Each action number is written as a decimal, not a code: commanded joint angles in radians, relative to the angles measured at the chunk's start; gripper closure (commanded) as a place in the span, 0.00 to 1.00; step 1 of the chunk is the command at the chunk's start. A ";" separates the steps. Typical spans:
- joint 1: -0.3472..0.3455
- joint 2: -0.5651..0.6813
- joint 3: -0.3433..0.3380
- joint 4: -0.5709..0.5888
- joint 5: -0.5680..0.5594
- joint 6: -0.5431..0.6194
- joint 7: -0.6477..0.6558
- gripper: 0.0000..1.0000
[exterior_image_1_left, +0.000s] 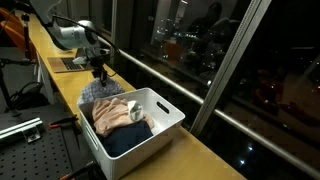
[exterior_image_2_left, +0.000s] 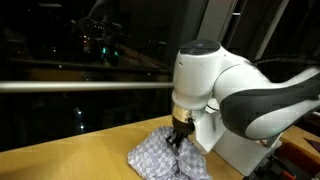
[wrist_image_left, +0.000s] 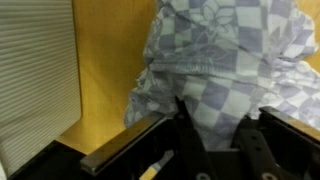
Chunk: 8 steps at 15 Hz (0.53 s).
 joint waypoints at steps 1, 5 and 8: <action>0.006 -0.190 0.006 -0.134 -0.038 -0.088 0.046 0.96; -0.043 -0.317 0.047 -0.194 -0.048 -0.167 0.042 0.96; -0.095 -0.372 0.083 -0.193 -0.038 -0.227 0.018 0.96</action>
